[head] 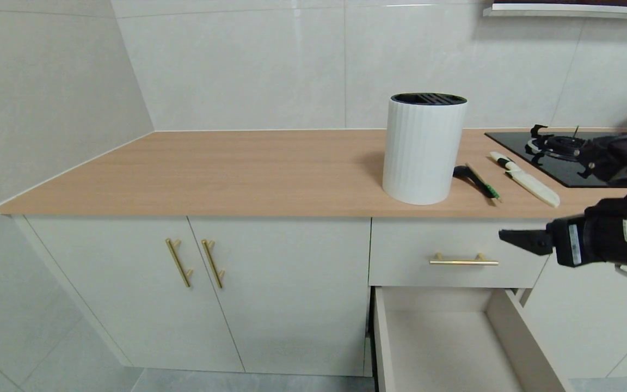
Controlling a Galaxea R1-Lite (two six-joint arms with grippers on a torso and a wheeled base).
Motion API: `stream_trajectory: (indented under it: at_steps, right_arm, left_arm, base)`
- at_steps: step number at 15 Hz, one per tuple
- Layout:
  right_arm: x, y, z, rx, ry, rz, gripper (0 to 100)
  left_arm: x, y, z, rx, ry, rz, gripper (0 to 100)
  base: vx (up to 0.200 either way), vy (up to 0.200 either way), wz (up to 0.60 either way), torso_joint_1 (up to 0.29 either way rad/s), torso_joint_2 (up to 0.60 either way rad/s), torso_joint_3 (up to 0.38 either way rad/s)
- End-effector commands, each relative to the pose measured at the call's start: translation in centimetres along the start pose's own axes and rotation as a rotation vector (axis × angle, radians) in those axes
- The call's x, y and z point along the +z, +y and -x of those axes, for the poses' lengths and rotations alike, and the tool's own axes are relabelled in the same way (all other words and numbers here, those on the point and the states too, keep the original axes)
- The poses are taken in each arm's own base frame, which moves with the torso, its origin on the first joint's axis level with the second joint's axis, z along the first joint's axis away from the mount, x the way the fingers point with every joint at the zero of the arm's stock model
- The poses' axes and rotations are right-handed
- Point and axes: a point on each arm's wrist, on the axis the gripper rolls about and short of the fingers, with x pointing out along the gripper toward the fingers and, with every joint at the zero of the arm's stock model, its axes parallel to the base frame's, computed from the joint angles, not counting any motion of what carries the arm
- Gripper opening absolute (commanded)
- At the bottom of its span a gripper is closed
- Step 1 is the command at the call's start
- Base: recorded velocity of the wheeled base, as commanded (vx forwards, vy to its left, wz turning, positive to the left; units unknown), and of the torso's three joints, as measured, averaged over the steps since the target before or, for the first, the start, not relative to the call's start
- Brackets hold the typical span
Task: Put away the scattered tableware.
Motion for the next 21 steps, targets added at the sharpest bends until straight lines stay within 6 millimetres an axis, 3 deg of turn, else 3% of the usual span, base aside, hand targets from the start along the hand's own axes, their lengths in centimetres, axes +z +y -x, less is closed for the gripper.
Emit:
stream_trajectory:
  at_steps: [1,3,9,21]
  right_arm:
    - [3.2,-0.9,-3.6,-0.053,0.053,-0.102,100]
    - [4.4,-1.1,-5.9,-0.129,0.079,-0.176,100]
    - [3.8,-2.2,-11.4,-0.241,0.040,-0.232,100]
    - [3.0,-3.7,-15.7,-0.310,-0.032,-0.258,100]
  left_arm:
    - [0.0,0.0,0.0,0.000,0.000,0.000,100]
    - [0.0,0.0,0.0,0.000,0.000,0.000,100]
    - [0.0,0.0,0.0,0.000,-0.001,0.000,100]
    - [0.0,0.0,0.0,0.000,0.000,0.000,100]
  base:
    - [0.000,0.000,0.00,0.000,0.00,0.000]
    - [0.000,0.000,0.00,0.000,0.00,0.000]
    - [0.000,0.000,0.00,0.000,0.00,0.000]
    - [0.000,0.000,0.00,0.000,0.00,0.000]
